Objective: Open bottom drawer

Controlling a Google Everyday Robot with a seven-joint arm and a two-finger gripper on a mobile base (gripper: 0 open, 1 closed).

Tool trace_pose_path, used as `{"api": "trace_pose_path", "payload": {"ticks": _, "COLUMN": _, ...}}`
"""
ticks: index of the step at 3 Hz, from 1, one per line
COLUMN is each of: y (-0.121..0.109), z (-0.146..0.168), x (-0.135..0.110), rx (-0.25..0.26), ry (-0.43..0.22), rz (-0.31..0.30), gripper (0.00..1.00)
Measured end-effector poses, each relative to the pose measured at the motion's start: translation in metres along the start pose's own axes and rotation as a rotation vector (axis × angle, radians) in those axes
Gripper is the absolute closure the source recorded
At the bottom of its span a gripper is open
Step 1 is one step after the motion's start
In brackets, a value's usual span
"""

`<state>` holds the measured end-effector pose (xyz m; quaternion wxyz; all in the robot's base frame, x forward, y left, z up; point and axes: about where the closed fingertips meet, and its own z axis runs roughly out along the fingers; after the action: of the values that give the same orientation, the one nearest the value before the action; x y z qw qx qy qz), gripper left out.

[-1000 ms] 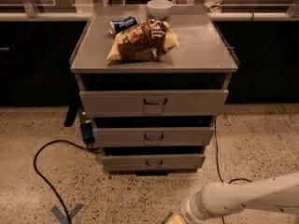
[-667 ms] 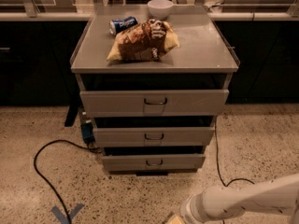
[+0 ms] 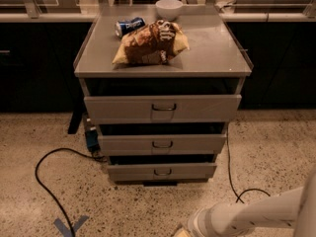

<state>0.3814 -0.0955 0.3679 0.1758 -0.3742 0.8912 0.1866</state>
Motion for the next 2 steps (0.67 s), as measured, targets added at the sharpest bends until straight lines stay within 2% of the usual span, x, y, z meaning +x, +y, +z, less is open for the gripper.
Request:
{"api": "trace_pose_path", "payload": {"ticks": 1, "y": -0.023, "z": 0.045, "x": -0.012, "rx": 0.040, "ry": -0.119, "rz": -0.006, "gripper": 0.00}}
{"api": "trace_pose_path", "payload": {"ticks": 2, "y": -0.059, "z": 0.074, "x": -0.034, "rx": 0.073, "ry": -0.243, "rz": -0.028, "gripper": 0.00}}
